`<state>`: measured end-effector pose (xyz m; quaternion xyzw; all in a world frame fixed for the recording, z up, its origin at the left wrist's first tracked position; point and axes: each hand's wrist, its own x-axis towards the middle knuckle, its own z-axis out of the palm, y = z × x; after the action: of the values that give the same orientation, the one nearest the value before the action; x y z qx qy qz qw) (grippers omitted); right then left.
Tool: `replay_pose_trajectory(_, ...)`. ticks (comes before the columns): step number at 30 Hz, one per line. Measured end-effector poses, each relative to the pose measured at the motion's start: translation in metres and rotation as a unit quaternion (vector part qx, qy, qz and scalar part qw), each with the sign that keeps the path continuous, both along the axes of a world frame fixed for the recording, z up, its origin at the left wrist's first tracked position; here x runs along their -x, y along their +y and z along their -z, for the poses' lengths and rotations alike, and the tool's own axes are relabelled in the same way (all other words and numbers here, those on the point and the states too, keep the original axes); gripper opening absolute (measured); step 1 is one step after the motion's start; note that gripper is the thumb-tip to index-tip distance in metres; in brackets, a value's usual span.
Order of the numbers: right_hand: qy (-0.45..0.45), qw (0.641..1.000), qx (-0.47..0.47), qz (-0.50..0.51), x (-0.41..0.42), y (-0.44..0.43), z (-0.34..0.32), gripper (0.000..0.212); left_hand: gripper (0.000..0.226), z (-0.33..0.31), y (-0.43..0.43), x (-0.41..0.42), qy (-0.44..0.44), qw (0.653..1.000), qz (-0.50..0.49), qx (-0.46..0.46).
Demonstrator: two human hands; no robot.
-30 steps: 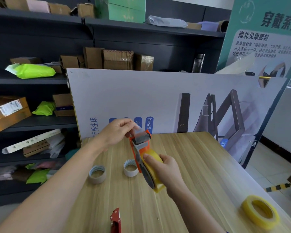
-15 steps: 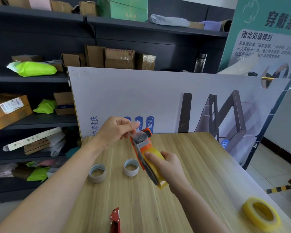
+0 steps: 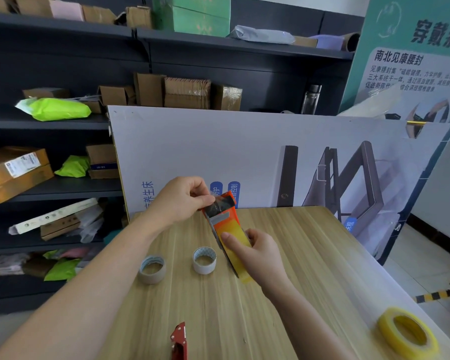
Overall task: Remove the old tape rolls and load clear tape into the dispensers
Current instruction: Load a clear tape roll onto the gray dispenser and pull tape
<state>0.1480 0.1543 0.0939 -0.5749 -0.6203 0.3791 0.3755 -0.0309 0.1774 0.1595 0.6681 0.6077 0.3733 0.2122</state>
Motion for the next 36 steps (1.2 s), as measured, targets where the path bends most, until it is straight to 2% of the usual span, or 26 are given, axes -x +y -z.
replay_pose_trajectory(5,-0.017,1.0,-0.009,-0.015,0.002,0.0,0.0,0.039,0.019,-0.007,-0.006,-0.004,0.101,0.995,0.005,-0.022)
replay_pose_trajectory(11,0.04,0.991,0.119,-0.053,0.002,0.002,-0.002,0.049,0.012,-0.009,-0.01,-0.008,0.116,0.993,-0.017,-0.022)
replay_pose_trajectory(14,0.054,0.988,0.14,-0.046,0.003,0.002,0.001,0.056,0.012,-0.006,-0.01,-0.009,0.126,0.992,-0.018,-0.011)
replay_pose_trajectory(17,0.042,0.986,0.142,-0.077,0.002,0.004,0.007,0.047,0.013,-0.005,-0.008,-0.006,0.091,0.995,-0.03,-0.002)
replay_pose_trajectory(24,0.07,0.975,0.143,-0.158,-0.009,0.012,0.002,0.048,0.013,-0.007,-0.006,-0.007,0.014,0.998,-0.052,-0.03)
replay_pose_trajectory(28,0.066,0.967,0.135,-0.204,-0.016,0.014,0.006,0.052,0.016,-0.008,-0.003,-0.002,-0.105,0.99,-0.088,-0.015)
replay_pose_trajectory(32,0.077,0.973,0.12,-0.181,-0.009,0.012,0.009,0.05,0.019,-0.015,-0.001,-0.002,-0.115,0.99,-0.082,0.014)
replay_pose_trajectory(36,0.104,0.98,0.112,-0.124,0.0,0.012,0.011,0.06,0.018,-0.024,-0.002,-0.006,-0.127,0.988,-0.052,0.067)
